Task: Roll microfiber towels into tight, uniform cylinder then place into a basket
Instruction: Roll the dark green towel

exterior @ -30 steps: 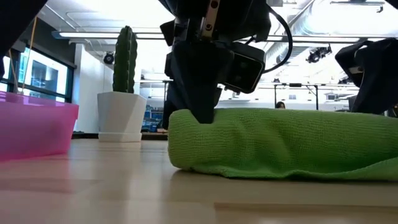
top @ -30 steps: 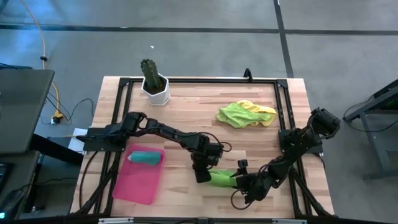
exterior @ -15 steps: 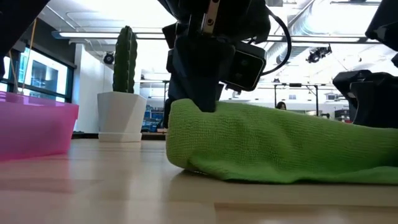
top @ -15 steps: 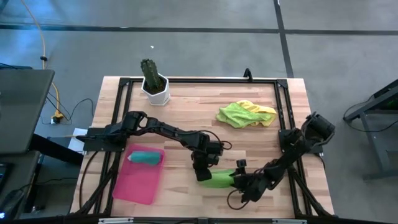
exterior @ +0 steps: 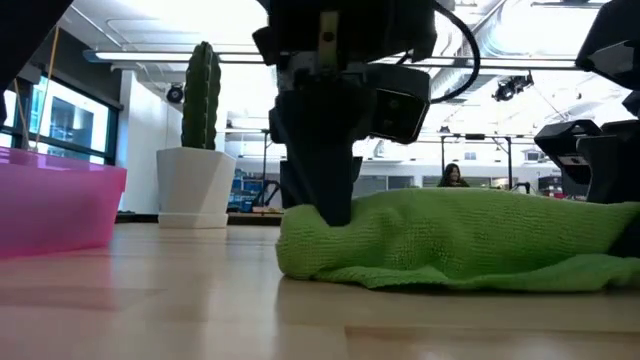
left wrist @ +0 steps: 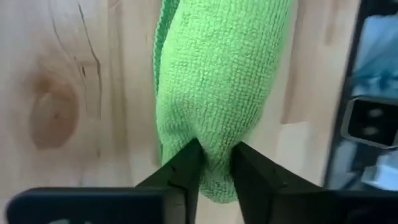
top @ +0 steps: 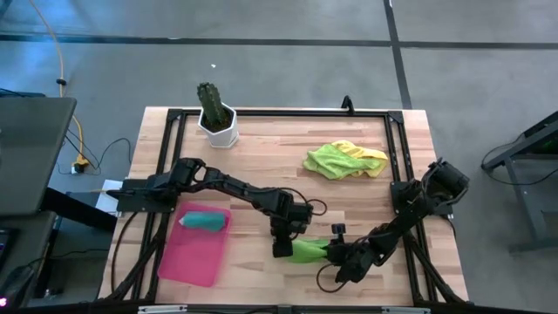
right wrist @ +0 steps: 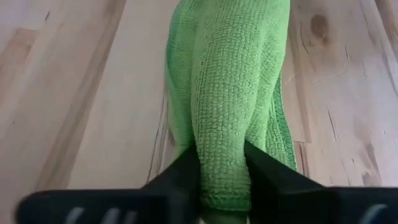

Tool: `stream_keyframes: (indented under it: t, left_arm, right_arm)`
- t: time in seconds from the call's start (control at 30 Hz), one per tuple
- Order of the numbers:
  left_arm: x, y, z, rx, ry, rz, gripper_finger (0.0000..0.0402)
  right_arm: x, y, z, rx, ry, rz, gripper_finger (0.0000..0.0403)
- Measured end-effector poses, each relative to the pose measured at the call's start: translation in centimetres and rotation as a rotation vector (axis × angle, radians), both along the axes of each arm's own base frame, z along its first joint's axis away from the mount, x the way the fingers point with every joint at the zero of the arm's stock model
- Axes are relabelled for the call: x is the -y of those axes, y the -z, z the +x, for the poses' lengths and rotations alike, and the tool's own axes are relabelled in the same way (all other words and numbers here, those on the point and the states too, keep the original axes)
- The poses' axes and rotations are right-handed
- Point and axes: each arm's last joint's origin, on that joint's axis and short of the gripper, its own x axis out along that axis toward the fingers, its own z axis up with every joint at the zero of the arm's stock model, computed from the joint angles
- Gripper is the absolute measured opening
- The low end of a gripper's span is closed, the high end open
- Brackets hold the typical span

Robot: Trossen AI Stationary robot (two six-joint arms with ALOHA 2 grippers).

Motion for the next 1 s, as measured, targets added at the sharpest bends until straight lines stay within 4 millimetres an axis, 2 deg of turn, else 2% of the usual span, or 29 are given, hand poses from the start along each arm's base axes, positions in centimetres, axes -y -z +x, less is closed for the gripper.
stream_keyframes:
  t: [0.13, 0.27, 0.4, 0.7, 1.0]
  left_arm:
    - [0.6, 0.0, -0.2, 0.034, 0.08, 0.111, 0.0115]
    - [1.0, -0.3, -0.7, 0.069, 0.196, 0.293, 0.014]
    - [1.9, -0.9, -1.0, 0.106, 0.269, 0.463, 0.0146]
    - [6.5, -3.3, -2.6, 0.18, 0.344, 0.694, 0.0147]
    - [10.7, -3.4, -3.5, 0.268, 0.24, 0.92, 0.018]
  right_arm:
    - [-0.1, 0.0, 0.0, -0.016, -0.015, 0.024, 0.0013]
    - [-0.1, 0.0, 0.0, -0.035, -0.01, 0.06, 0.0013]
    - [-0.1, 0.1, 0.0, -0.054, 0.034, 0.124, 0.0009]
    - [-0.3, 0.1, -0.1, -0.081, 0.098, 0.215, 0.0007]
    - [-0.2, 0.1, 0.0, -0.089, 0.138, 0.263, 0.0007]
